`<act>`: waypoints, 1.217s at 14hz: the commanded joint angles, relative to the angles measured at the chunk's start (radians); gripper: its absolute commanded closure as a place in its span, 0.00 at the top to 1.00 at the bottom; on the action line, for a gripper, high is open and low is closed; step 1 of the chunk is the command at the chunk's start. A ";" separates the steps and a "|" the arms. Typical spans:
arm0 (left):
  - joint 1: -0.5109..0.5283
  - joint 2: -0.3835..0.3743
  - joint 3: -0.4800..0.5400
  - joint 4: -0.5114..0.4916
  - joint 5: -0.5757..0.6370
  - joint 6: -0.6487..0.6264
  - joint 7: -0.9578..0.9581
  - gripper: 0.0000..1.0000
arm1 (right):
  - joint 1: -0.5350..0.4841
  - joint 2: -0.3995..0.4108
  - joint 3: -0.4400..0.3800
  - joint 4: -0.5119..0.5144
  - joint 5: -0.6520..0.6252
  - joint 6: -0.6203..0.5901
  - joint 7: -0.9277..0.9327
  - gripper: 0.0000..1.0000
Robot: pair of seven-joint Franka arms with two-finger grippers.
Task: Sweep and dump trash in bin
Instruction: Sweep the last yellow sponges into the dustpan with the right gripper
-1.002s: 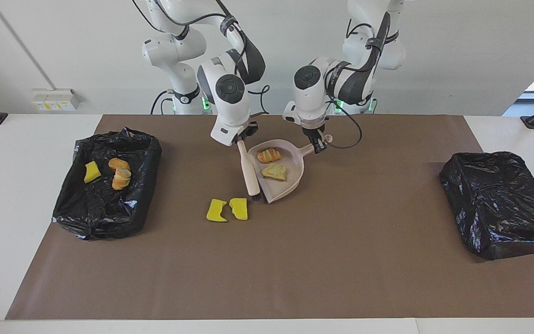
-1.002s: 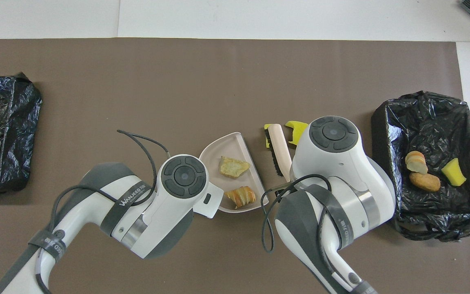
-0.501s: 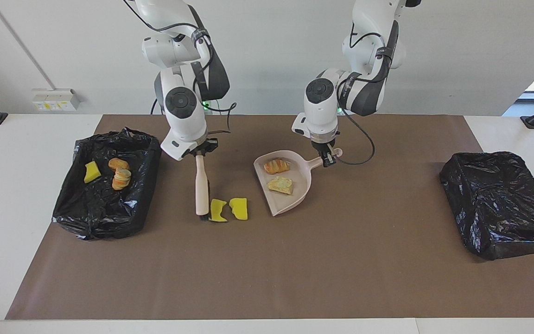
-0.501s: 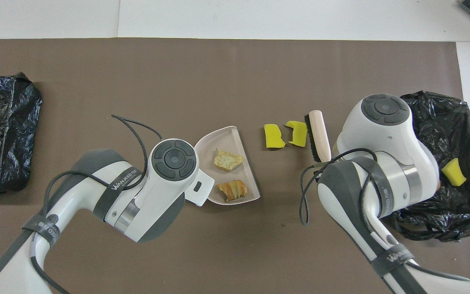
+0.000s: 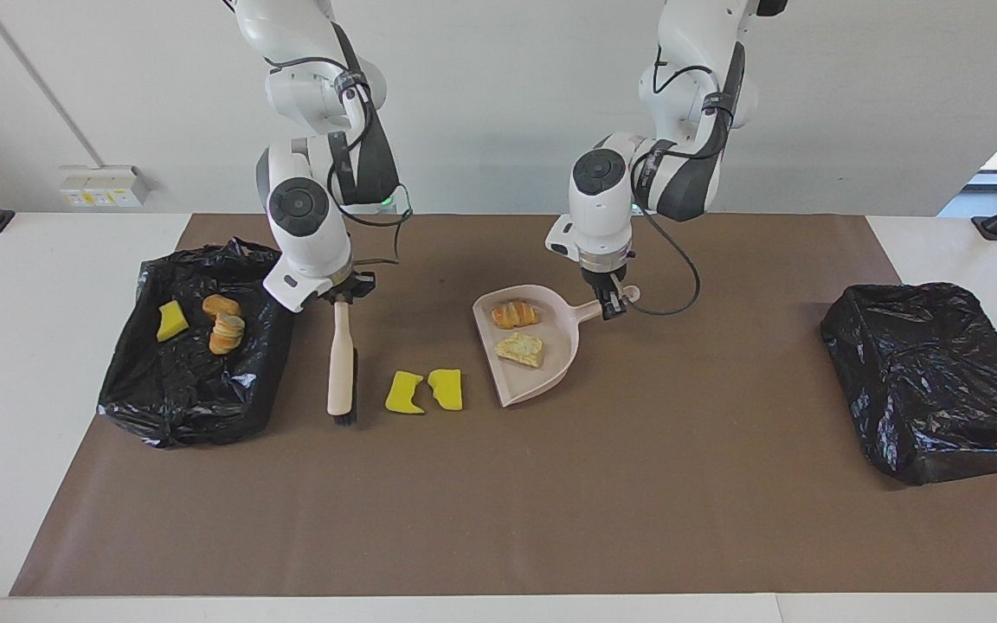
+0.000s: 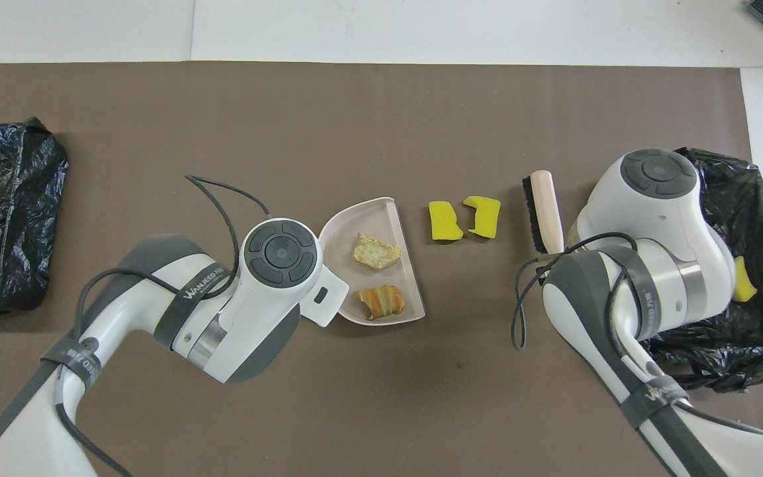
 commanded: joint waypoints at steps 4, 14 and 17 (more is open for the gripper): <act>0.010 0.023 -0.007 0.013 0.023 0.004 0.010 0.00 | 0.124 0.037 0.007 0.013 0.085 0.061 0.129 0.00; 0.015 0.010 -0.007 0.004 0.023 -0.013 0.004 0.00 | 0.329 0.064 0.007 0.105 0.305 0.072 0.376 0.00; 0.016 0.009 -0.007 0.002 0.023 -0.013 0.004 0.00 | 0.369 0.106 0.008 0.136 0.308 0.102 0.441 0.00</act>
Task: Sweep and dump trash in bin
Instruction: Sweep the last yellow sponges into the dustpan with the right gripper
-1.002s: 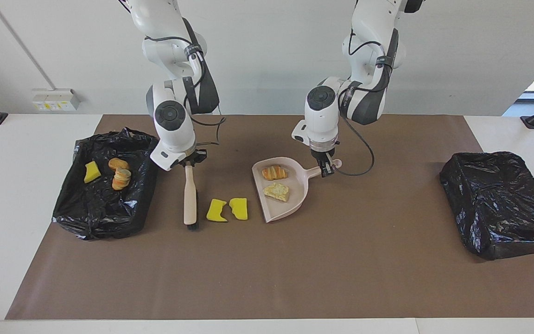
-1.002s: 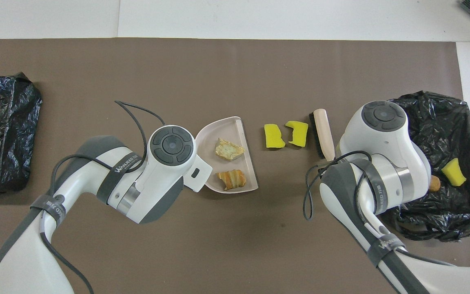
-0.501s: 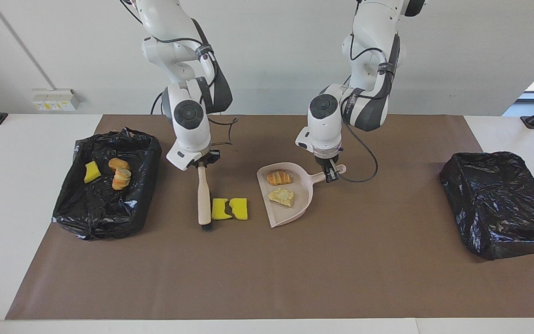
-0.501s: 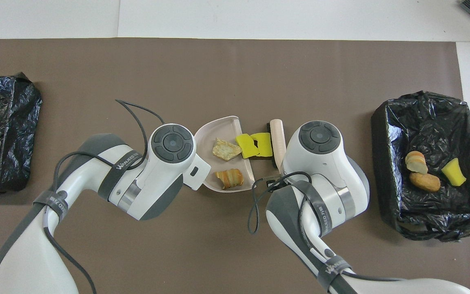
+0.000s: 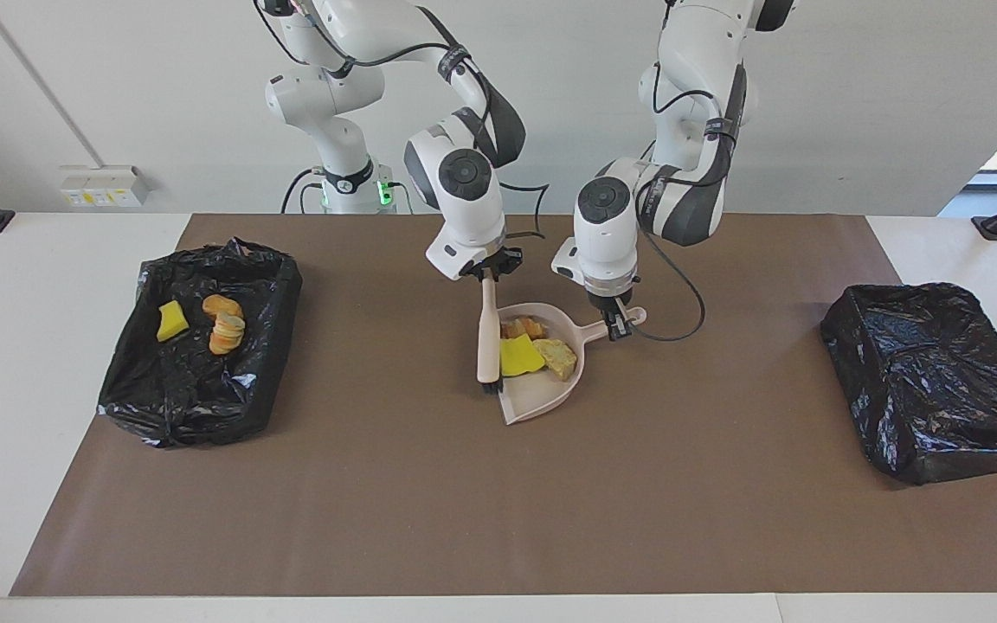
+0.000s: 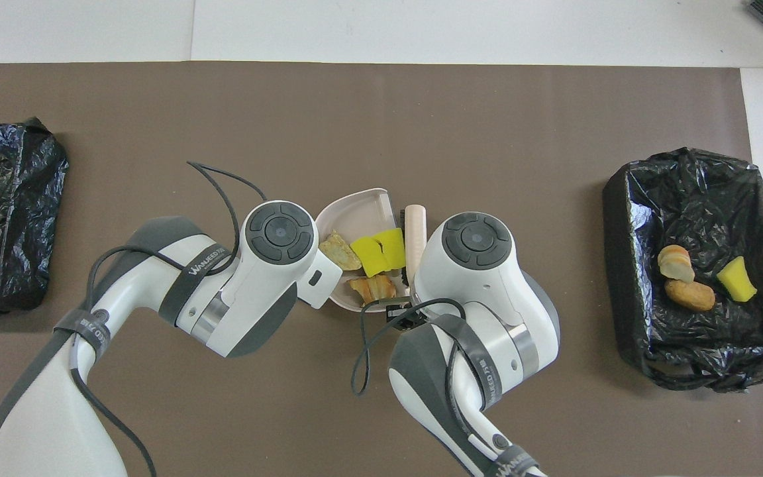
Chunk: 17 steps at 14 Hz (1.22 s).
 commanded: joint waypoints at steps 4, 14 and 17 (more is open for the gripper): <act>0.011 -0.004 -0.008 -0.001 0.018 0.004 -0.022 0.00 | 0.072 0.110 0.001 0.047 0.042 0.136 0.083 0.00; 0.046 -0.011 -0.008 -0.001 0.018 0.018 0.040 0.00 | 0.043 0.112 -0.005 0.077 -0.167 -0.102 0.052 0.00; 0.048 -0.011 -0.008 -0.002 0.018 0.023 0.042 0.00 | 0.040 0.108 -0.008 0.079 -0.211 -0.162 0.016 0.00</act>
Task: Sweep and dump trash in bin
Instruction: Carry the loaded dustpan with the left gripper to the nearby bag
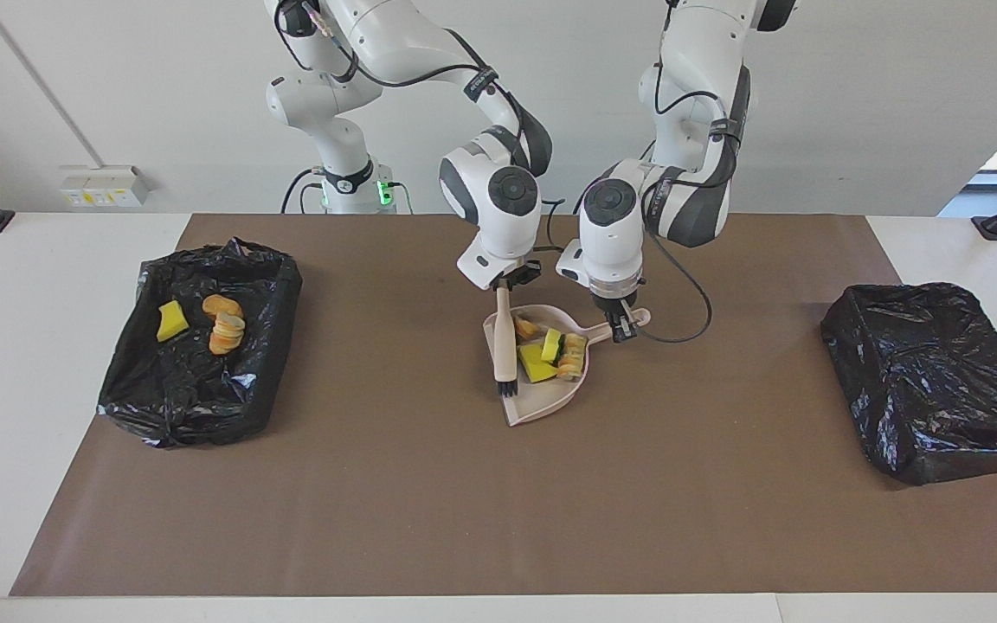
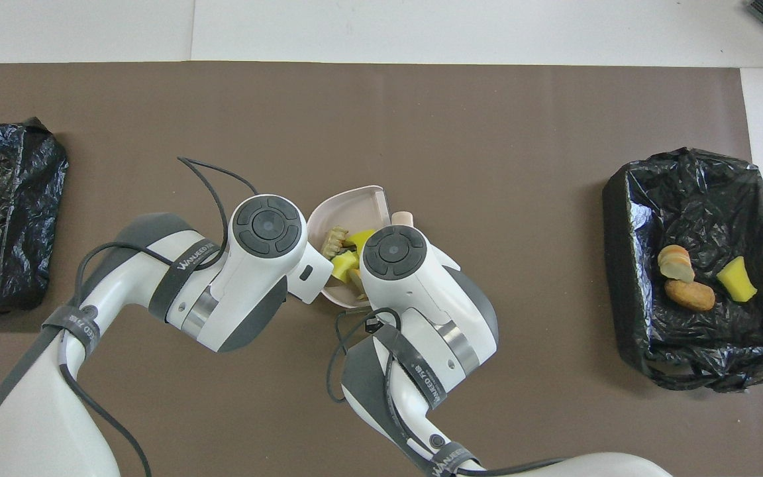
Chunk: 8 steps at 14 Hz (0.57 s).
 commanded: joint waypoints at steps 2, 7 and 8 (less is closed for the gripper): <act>0.018 -0.010 -0.007 -0.001 0.018 0.009 0.012 0.00 | -0.009 -0.011 -0.002 0.013 -0.030 -0.093 -0.059 0.00; 0.052 -0.043 -0.009 0.003 0.009 0.003 0.059 0.00 | -0.078 -0.140 0.004 0.013 -0.039 -0.247 -0.127 0.00; 0.070 -0.055 -0.010 0.009 0.006 -0.001 0.090 0.00 | -0.068 -0.154 0.006 0.008 -0.034 -0.270 -0.121 0.00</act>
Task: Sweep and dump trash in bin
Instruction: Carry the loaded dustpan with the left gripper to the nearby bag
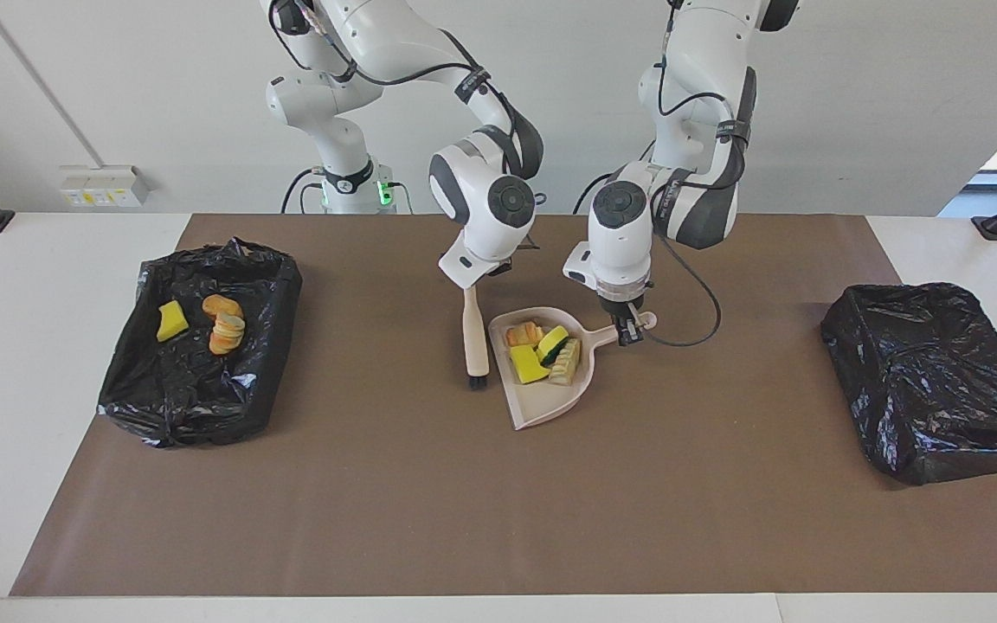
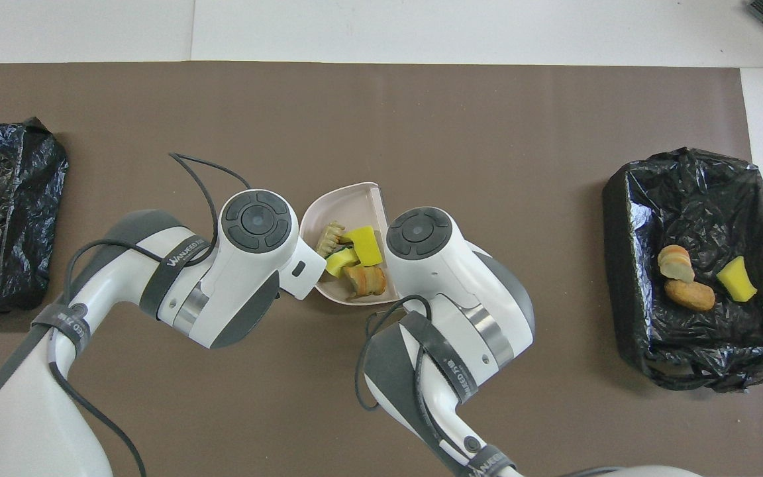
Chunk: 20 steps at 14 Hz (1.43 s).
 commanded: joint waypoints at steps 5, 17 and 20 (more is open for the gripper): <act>0.243 -0.137 -0.009 0.033 -0.150 -0.080 0.357 0.00 | 0.065 -0.093 0.015 -0.060 0.078 -0.051 0.061 0.00; 0.772 -0.028 -0.007 0.430 -0.223 -0.368 0.793 0.00 | 0.339 -0.082 0.016 -0.168 0.315 0.243 0.286 0.00; 0.869 0.048 0.000 0.557 -0.214 -0.384 0.829 0.00 | 0.398 -0.083 0.016 -0.247 0.323 0.332 0.323 0.00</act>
